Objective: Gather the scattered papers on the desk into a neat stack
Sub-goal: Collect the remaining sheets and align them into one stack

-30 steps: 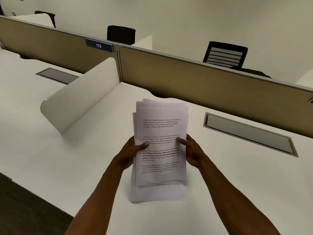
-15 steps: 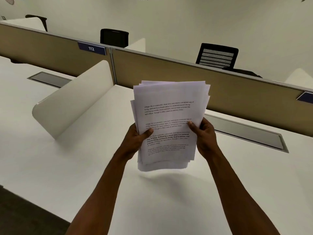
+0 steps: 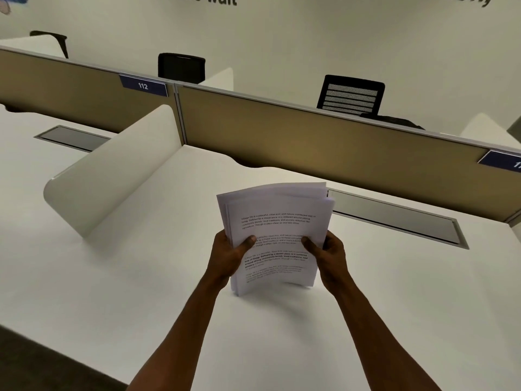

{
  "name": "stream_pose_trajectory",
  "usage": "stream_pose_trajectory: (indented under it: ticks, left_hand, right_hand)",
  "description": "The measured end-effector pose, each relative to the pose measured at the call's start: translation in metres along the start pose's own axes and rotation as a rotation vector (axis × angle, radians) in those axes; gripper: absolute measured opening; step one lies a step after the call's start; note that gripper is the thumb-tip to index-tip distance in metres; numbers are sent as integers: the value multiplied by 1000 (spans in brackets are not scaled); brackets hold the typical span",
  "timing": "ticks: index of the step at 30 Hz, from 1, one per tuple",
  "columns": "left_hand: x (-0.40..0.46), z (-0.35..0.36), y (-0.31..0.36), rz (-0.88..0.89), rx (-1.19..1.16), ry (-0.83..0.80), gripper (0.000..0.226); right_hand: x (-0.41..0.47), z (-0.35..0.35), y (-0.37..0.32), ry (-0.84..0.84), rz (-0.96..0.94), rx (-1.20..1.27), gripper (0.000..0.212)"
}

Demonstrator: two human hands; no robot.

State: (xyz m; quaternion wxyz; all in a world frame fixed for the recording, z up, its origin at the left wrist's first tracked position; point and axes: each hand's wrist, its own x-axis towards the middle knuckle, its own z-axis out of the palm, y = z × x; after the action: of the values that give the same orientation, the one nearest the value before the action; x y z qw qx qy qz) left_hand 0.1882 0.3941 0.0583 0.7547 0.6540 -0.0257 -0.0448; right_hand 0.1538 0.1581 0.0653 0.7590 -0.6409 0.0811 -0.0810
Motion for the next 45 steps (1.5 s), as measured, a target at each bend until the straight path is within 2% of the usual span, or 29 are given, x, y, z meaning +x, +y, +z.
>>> stream_pose_trajectory:
  ticks: [4,8,17,20,23,25,33,42,45]
  left_hand:
    - [-1,2,-7,-17,24,18,40]
    - [-4,7,-10,-40,30,61,33]
    - [10,15,59,152,76,2,27]
    - [11,12,53,118,98,-18,38]
    - [4,7,28,41,138,-8,54]
    - [-2,3,11,8,129,21,53]
    - [-7,11,-11,10,185,101,29]
    - [-1,16,11,66,128,114,26]
    - [-4,14,0,26,151,153,41]
  right_hand:
    - [0,2,5,3,19,-50,28]
    - [-1,9,5,38,34,-31,25]
    - [12,12,-54,-49,-139,91,26]
    - [8,8,-47,-45,-109,106,27]
    - [-3,3,-24,15,-35,93,44]
    - [-8,0,-9,40,15,77,49]
    - [-8,5,14,113,72,-69,24]
    - [-2,-2,-8,66,-85,-159,26]
    - [-7,-4,5,88,-55,-233,34]
